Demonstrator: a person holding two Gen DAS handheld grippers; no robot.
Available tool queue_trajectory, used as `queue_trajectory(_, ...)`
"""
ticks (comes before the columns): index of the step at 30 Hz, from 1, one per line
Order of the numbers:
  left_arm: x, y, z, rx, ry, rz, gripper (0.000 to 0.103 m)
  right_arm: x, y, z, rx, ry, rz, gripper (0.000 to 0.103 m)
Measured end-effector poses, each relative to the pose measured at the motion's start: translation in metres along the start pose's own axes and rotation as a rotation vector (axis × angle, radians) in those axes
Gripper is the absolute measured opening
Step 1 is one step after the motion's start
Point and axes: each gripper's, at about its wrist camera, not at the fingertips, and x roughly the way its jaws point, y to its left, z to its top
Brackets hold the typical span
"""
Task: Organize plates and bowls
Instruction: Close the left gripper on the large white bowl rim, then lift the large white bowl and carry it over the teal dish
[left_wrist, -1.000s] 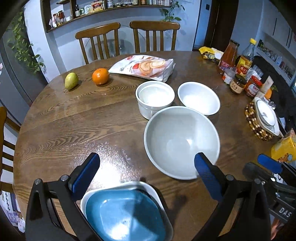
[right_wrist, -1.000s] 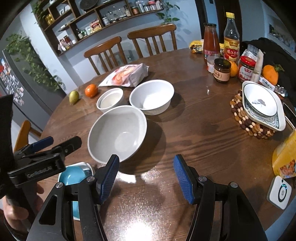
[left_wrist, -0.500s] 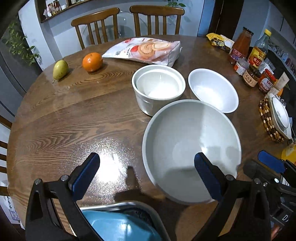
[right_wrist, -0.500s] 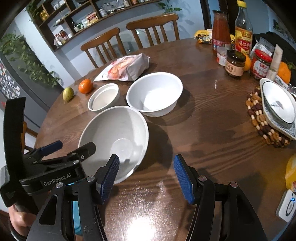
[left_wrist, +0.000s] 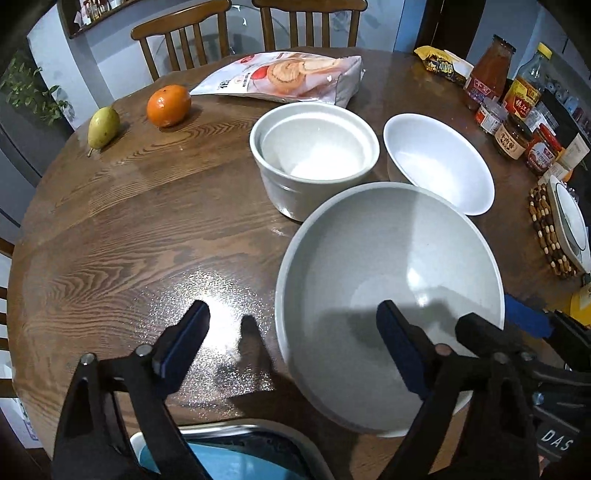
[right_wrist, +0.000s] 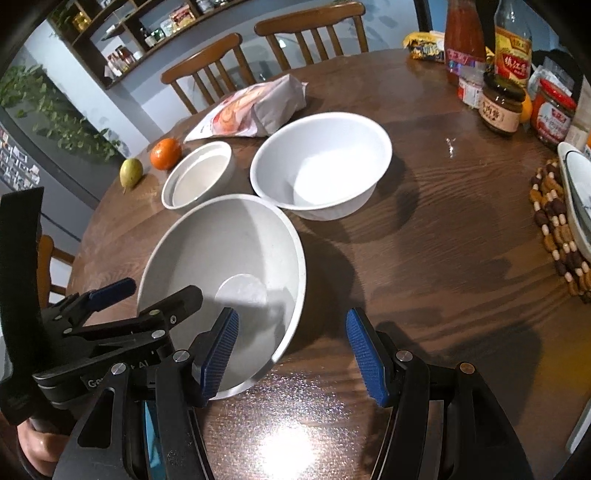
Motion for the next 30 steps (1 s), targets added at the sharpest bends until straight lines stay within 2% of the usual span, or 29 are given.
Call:
queue_trajectory(6,0.005,-0.002,0.001,0.004,0.018,-0.028,0.063,0.005,-0.001,-0.001,-0.013,0.007,0.013,0.060)
queue_trajectory(11,0.007,-0.004,0.001,0.009,0.024,-0.042,0.060,0.007,-0.001,0.000,-0.026,0.012,0.029,0.044)
queue_trajectory(12,0.007,-0.004,0.001,0.011,0.025,-0.044,0.057,0.007,0.000,0.000,-0.029,0.013,0.032,0.043)
queue_trajectory(14,0.008,-0.005,0.000,0.014,0.028,-0.049,0.048,0.007,0.001,0.001,-0.031,0.014,0.039,0.033)
queue_trajectory(18,0.010,-0.008,-0.001,0.026,0.040,-0.059,0.036,0.009,0.002,0.000,-0.031,0.026,0.062,0.024)
queue_trajectory(21,0.011,-0.009,-0.002,0.033,0.040,-0.054,0.035,0.009,0.002,-0.001,-0.033,0.025,0.059,0.023)
queue_trajectory(24,0.012,-0.008,-0.002,0.032,0.039,-0.052,0.024,0.008,0.001,-0.001,-0.034,0.015,0.045,0.021)
queue_trajectory(30,0.002,-0.008,-0.003,0.032,0.014,-0.060,0.025,-0.003,0.004,-0.001,-0.053,-0.012,0.020,0.020)
